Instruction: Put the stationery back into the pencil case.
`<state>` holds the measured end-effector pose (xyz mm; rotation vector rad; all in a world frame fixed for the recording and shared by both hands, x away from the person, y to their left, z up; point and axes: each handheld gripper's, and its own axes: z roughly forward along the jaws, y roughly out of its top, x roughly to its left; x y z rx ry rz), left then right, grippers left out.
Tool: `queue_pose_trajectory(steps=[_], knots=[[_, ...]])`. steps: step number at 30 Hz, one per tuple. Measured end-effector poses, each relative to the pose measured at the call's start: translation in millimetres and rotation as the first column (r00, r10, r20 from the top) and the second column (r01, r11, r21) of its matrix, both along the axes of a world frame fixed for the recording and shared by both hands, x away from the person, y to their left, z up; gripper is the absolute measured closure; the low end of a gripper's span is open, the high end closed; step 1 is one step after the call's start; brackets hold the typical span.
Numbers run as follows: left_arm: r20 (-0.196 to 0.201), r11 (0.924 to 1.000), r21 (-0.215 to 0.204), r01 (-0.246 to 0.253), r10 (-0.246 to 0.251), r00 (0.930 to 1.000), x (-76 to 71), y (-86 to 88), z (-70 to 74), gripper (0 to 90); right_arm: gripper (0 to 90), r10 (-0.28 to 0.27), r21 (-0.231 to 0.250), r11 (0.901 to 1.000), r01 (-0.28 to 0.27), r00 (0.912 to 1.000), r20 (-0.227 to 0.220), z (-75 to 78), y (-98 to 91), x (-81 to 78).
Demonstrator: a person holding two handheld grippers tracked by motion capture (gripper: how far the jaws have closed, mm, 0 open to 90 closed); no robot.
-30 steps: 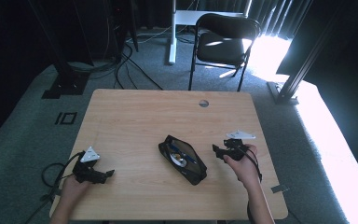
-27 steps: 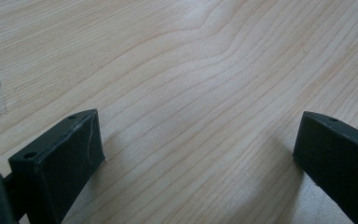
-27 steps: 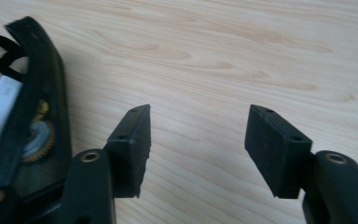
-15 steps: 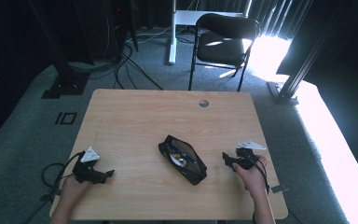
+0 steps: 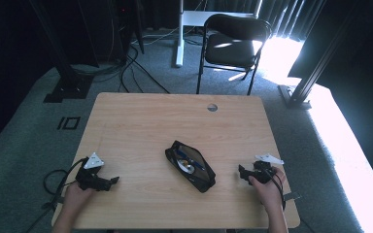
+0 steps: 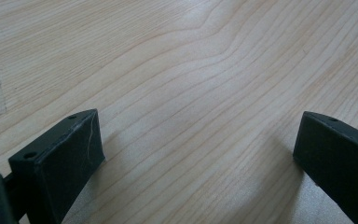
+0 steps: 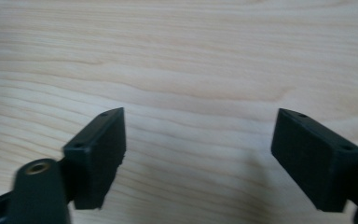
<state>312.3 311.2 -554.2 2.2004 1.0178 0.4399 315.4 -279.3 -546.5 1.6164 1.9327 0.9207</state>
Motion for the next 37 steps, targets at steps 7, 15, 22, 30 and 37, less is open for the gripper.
queue_pose_trajectory(steps=[7,15,22,30,37], knots=[[0.0,1.0,0.0,0.0,0.0,1.0,0.0,0.0,0.0,1.6,16.4,-0.091,-0.027,0.9955,0.091,0.9959,0.0,-8.8,-9.1,-6.7],[0.0,1.0,0.0,0.0,0.0,1.0,0.0,0.0,0.0,1.6,14.1,-0.138,-0.031,0.9899,0.139,0.9903,0.018,-14.1,-16.4,-16.9],[0.0,1.0,0.0,0.0,0.0,1.0,0.0,0.0,0.0,1.6,13.5,-0.145,-0.052,0.9881,0.145,0.9895,0.006,-15.0,-17.5,-23.8],[0.0,1.0,0.0,0.0,0.0,1.0,0.0,0.0,0.0,1.6,12.4,-0.14,-0.052,0.9888,0.14,0.9901,0.005,-15.1,-17.5,-23.6],[0.0,1.0,0.0,0.0,0.0,1.0,0.0,0.0,0.0,1.6,12.4,-0.13,-0.052,0.9902,0.13,0.9916,0.003,-15.0,-17.4,-21.8]])
